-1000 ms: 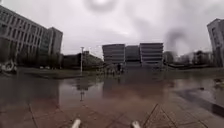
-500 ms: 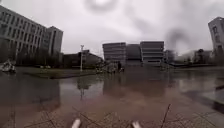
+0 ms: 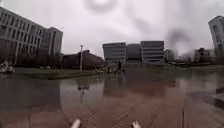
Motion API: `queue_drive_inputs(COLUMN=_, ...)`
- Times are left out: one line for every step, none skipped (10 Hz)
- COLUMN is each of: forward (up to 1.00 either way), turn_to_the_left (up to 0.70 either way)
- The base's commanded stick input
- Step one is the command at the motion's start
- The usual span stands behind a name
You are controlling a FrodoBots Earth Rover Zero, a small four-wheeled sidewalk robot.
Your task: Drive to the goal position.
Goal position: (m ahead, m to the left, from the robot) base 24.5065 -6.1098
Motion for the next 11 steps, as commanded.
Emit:
queue_drive_inputs(forward=0.7, turn_to_the_left=-0.33)
queue_drive_inputs(forward=0.7, turn_to_the_left=-0.26)
queue_drive_inputs(forward=0.7, turn_to_the_left=-0.15)
queue_drive_inputs(forward=0.7, turn_to_the_left=0.0)
queue_drive_inputs(forward=0.7, turn_to_the_left=0.0)
queue_drive_inputs(forward=0.7, turn_to_the_left=0.0)
queue_drive_inputs(forward=0.7, turn_to_the_left=0.0)
queue_drive_inputs(forward=0.7, turn_to_the_left=0.0)
queue_drive_inputs(forward=0.7, turn_to_the_left=0.0)
queue_drive_inputs(forward=0.7, turn_to_the_left=0.0)
queue_drive_inputs(forward=0.7, turn_to_the_left=0.0)
